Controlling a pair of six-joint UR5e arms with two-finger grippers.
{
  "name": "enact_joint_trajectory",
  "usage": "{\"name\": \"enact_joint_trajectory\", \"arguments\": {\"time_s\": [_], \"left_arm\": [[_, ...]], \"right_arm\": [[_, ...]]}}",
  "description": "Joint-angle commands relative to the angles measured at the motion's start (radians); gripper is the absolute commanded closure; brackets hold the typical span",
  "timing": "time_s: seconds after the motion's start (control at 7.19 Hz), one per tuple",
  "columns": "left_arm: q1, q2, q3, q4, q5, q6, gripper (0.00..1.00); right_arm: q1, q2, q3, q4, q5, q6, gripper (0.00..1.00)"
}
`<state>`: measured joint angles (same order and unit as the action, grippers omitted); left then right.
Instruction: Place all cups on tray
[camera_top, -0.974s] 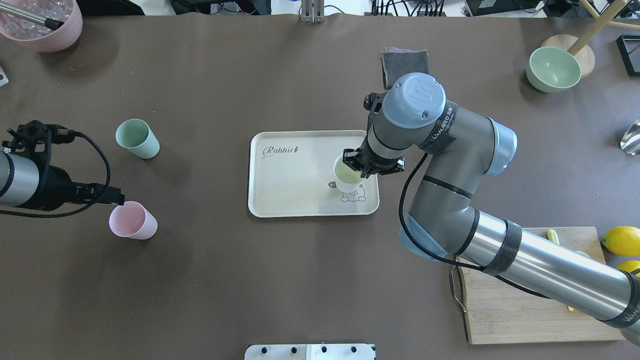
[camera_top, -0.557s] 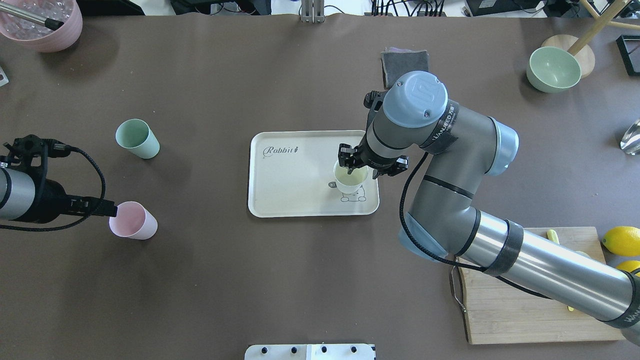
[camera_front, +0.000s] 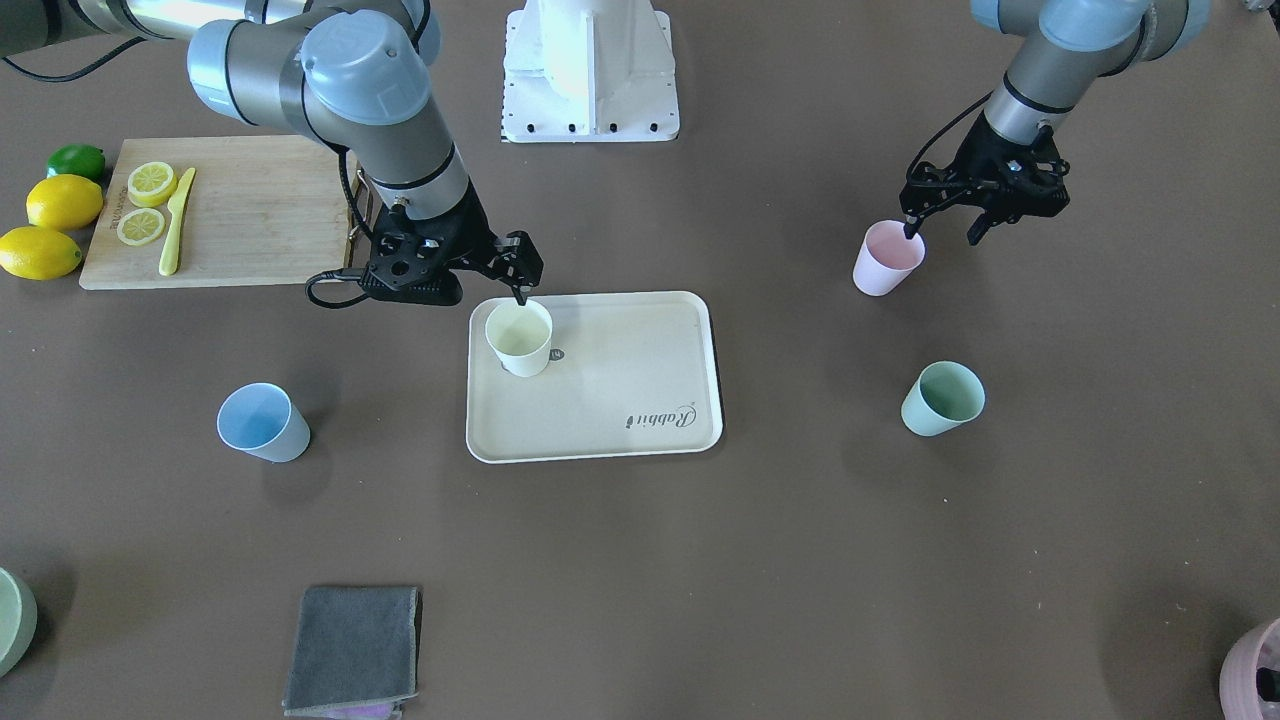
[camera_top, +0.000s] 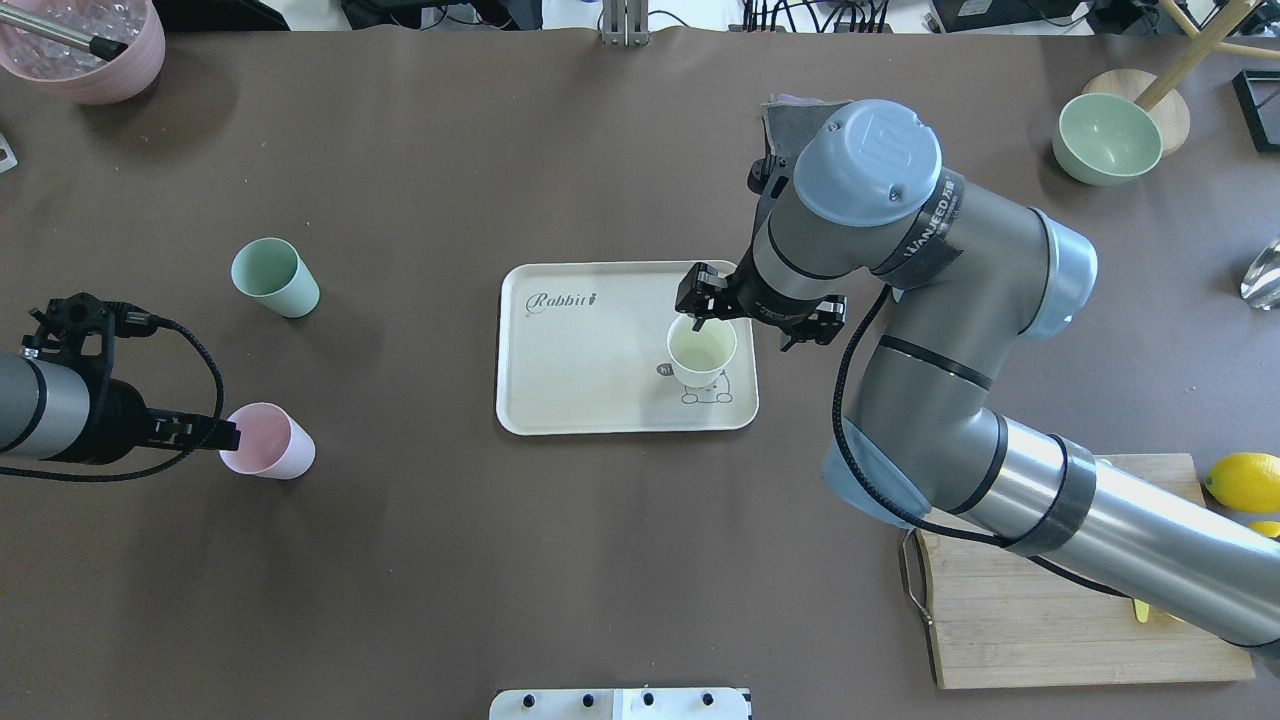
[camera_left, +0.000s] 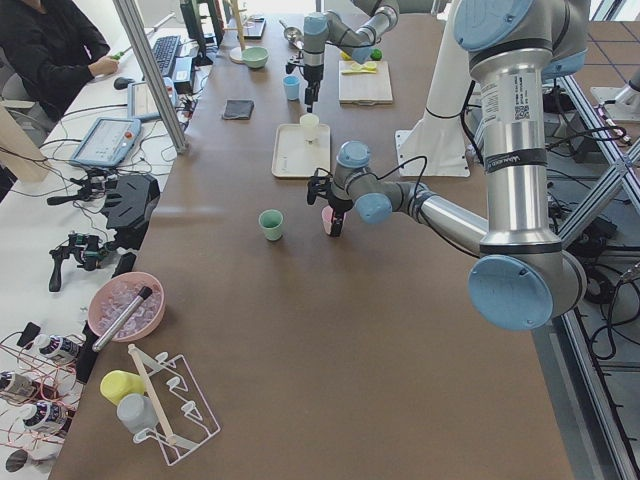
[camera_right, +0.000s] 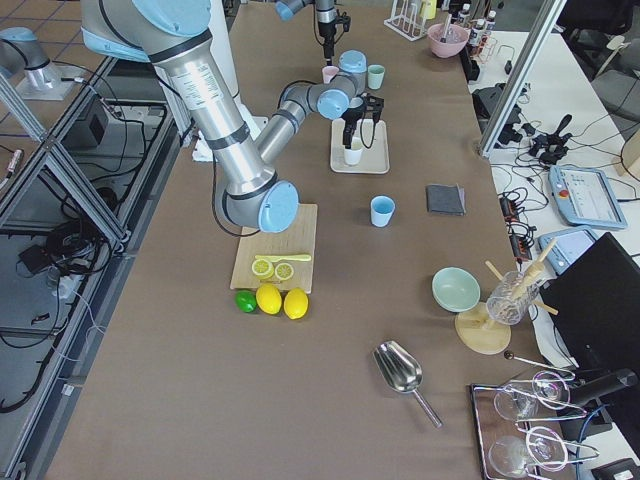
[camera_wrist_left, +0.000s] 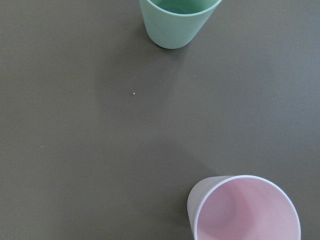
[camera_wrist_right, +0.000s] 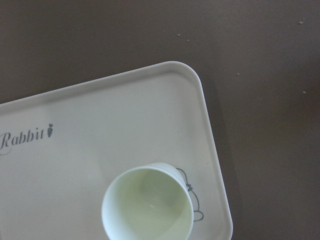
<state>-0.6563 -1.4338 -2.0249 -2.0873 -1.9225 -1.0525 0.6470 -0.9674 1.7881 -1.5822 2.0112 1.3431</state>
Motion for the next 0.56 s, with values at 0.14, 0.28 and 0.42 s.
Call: {"name": "enact_joint_trajectory", "arguments": {"time_s": [0.14,0.28,0.42], "left_arm": [[0.049,-0.065,0.073,-0.019,0.043,-0.003,0.26],[0.063,-0.066,0.083,-0.033,0.049,-0.001,0.85],[0.063,-0.06,0.081,-0.052,0.048,0.0,1.0]], "right_arm": [[0.057,-0.046,0.054,-0.03,0.044,-0.012,0.0],[0.077,-0.054,0.059,-0.032,0.053,-0.013,0.0],[0.11,-0.072,0.069,-0.033,0.072,-0.045,0.0]]}}
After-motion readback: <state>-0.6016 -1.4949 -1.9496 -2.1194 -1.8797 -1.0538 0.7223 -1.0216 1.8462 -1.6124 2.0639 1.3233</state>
